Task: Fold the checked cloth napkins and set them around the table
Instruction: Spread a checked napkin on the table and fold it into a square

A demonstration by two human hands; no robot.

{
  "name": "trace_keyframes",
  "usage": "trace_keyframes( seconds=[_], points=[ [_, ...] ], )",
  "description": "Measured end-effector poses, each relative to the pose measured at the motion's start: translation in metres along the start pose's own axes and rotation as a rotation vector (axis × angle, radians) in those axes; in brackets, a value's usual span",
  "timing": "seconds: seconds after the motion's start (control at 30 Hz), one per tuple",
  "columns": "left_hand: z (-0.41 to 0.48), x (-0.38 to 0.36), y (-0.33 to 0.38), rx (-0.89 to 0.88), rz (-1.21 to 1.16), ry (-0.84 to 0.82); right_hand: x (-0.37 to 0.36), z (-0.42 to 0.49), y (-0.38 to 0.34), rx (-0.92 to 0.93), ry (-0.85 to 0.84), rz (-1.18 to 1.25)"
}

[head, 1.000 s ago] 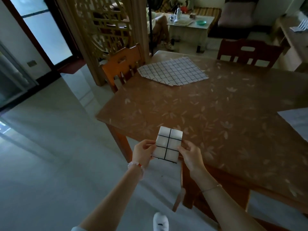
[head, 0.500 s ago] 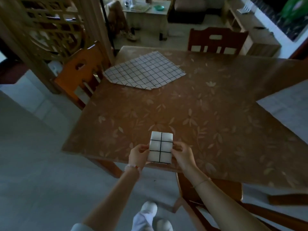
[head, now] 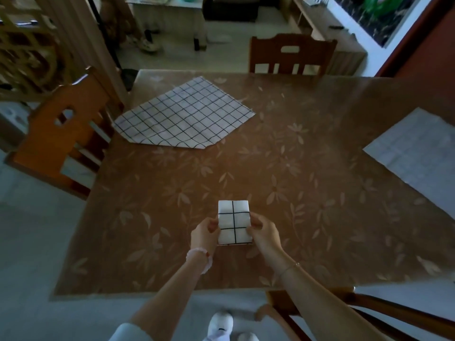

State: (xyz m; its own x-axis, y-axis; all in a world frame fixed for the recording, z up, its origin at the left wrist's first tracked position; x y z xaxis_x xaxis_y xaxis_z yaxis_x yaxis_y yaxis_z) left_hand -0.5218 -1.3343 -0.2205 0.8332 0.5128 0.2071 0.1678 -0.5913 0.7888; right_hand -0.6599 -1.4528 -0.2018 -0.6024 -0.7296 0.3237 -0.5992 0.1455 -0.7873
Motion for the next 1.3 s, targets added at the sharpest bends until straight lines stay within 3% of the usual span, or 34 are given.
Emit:
trace_keyframes(
  seconds=[0.5,1.3],
  points=[
    [0.007,0.001,0.009,-0.124,0.348,-0.041,-0.015,0.009,0.009,-0.003,-0.009,-0.236],
    [-0.019,-0.010,-0.004,-0.112,0.420,-0.179,-0.012,-0.026,0.025,-0.076,-0.035,0.052]
  ],
)
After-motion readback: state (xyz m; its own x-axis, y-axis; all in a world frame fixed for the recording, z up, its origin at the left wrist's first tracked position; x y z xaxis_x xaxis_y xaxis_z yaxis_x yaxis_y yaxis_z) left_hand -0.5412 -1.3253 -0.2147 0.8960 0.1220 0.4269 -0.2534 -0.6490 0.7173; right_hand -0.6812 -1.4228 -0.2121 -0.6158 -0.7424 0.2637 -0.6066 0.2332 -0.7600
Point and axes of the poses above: each hand's wrist, its own z-axis towards the middle knuckle, its own x-axis out of the back of the hand, y = z × x, the point moved 7 cm from there along z, towards the middle knuckle, and after that the axes turned 12 degrees about -y, right-handed, at the moved point
